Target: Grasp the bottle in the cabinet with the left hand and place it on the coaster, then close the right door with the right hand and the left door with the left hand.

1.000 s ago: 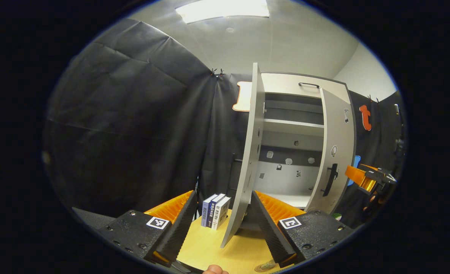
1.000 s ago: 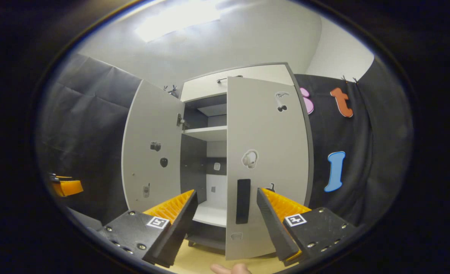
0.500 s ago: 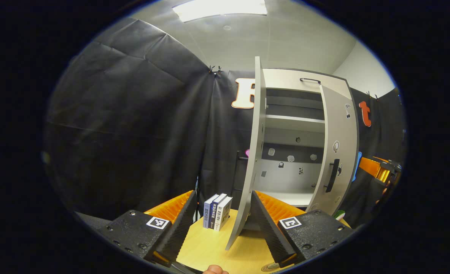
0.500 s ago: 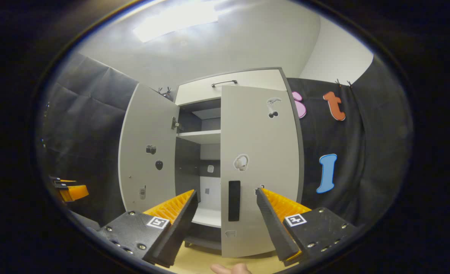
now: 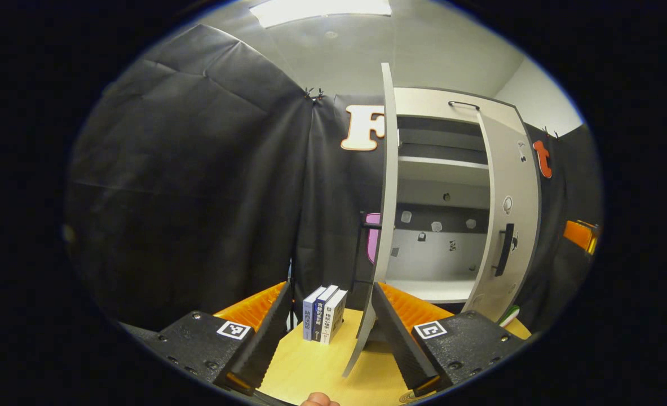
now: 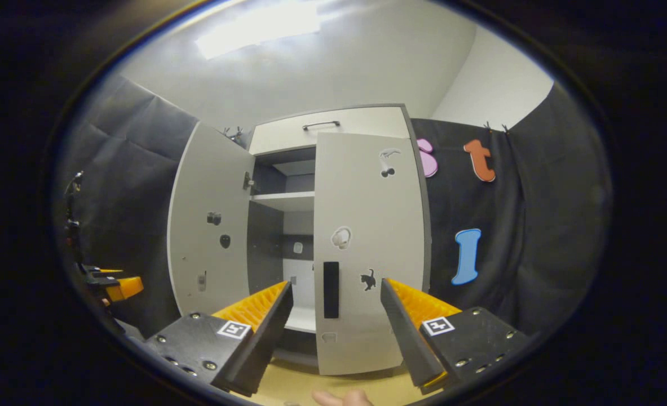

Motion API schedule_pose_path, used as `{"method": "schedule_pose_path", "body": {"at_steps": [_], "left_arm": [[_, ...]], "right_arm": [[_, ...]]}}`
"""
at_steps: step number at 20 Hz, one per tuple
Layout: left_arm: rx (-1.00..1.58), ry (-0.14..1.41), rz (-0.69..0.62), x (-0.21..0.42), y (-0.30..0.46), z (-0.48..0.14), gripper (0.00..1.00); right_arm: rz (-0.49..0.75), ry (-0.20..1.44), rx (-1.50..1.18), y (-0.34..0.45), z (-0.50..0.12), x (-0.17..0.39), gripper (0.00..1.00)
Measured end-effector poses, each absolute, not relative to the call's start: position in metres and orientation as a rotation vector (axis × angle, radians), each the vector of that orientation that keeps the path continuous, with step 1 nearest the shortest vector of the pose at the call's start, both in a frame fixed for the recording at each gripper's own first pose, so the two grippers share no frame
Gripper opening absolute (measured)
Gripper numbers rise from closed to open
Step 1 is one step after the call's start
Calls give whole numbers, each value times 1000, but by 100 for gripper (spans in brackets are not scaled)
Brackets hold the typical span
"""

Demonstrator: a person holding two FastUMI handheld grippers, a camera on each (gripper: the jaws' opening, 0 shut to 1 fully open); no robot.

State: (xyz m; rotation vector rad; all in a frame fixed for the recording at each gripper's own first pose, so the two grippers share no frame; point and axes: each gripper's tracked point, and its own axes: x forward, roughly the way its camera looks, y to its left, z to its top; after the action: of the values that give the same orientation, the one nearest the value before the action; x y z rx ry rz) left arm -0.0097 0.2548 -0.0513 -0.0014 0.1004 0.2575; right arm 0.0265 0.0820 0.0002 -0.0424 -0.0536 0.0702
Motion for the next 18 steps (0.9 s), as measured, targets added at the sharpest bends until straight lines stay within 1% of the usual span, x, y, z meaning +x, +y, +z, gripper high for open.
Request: {"method": "schedule_pose_path", "body": {"at_steps": [6, 7, 10, 12, 13, 14, 15, 16, 17, 18], "left_arm": [[29, 140, 244, 27, 260, -82, 89], [27, 143, 239, 33, 260, -85, 90], [25, 155, 239, 47, 262, -96, 90], [20, 164, 239, 52, 262, -102, 89], [18, 172, 240, 51, 261, -105, 90], [23, 153, 237, 53, 262, -101, 88], [25, 153, 232, 53, 260, -102, 90], [31, 152, 227, 52, 260, -102, 88], [40, 148, 227, 54, 261, -101, 90], [41, 151, 233, 53, 262, -103, 88]], "right_arm": [[14, -51, -60, 62, 2, 22, 94], [6, -50, -61, 58, 1, 22, 94], [-4, -49, -58, 56, 2, 27, 94], [-6, -51, -60, 55, 1, 32, 94], [-7, -51, -61, 56, 1, 33, 95], [-7, -52, -60, 55, 0, 35, 95], [-6, -50, -57, 56, -1, 37, 94], [-5, -48, -54, 57, -2, 39, 95], [-4, -47, -51, 57, -4, 41, 95], [-1, -44, -50, 57, -4, 43, 94]]}}
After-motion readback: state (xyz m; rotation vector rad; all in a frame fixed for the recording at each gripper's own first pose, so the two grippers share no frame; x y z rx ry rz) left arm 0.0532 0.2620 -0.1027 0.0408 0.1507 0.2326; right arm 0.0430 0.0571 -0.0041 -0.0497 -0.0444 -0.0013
